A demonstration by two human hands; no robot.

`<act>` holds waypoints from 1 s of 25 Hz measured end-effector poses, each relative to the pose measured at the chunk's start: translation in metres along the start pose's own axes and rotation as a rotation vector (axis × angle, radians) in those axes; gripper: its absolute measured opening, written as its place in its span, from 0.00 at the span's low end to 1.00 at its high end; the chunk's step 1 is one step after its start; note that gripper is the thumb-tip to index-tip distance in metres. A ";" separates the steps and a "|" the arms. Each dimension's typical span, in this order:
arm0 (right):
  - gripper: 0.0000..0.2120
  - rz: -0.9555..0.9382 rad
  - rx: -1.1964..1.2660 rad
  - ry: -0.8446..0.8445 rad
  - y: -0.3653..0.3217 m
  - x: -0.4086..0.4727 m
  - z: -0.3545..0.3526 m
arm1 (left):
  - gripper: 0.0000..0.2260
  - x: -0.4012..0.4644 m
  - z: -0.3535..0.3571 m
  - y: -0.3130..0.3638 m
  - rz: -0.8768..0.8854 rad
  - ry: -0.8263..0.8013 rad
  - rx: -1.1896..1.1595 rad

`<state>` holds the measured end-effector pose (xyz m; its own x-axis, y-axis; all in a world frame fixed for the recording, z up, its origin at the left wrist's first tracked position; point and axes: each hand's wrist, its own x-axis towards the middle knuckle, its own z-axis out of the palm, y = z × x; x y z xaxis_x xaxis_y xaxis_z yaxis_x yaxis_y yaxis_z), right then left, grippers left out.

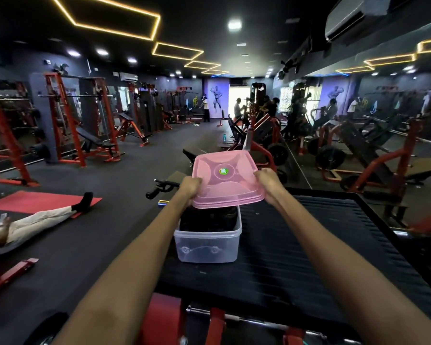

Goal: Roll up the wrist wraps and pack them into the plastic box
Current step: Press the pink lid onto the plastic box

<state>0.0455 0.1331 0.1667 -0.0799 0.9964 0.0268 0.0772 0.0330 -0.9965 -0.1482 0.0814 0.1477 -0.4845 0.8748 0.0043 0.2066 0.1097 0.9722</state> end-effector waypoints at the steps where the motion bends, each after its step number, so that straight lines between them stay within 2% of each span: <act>1: 0.18 -0.013 -0.029 0.001 0.007 0.000 0.012 | 0.15 0.000 -0.012 -0.004 0.006 0.005 0.068; 4: 0.13 -0.023 -0.166 -0.009 0.022 -0.011 0.039 | 0.16 -0.003 -0.036 -0.017 0.023 0.041 0.264; 9: 0.17 -0.014 -0.350 0.025 0.049 -0.024 0.058 | 0.19 0.006 -0.040 -0.056 -0.034 0.003 0.520; 15: 0.19 0.099 -0.352 0.082 0.079 -0.031 0.057 | 0.20 0.015 -0.032 -0.078 -0.154 -0.035 0.666; 22: 0.18 0.112 -0.653 0.123 0.077 -0.032 0.063 | 0.20 -0.005 -0.033 -0.078 -0.176 0.017 0.721; 25: 0.20 0.125 -0.704 0.114 0.079 -0.028 0.062 | 0.20 -0.007 -0.032 -0.075 -0.193 0.032 0.699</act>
<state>-0.0083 0.1029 0.0822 0.0731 0.9966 -0.0378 0.7039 -0.0784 -0.7059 -0.1881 0.0519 0.0820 -0.5897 0.7963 -0.1348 0.6048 0.5460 0.5798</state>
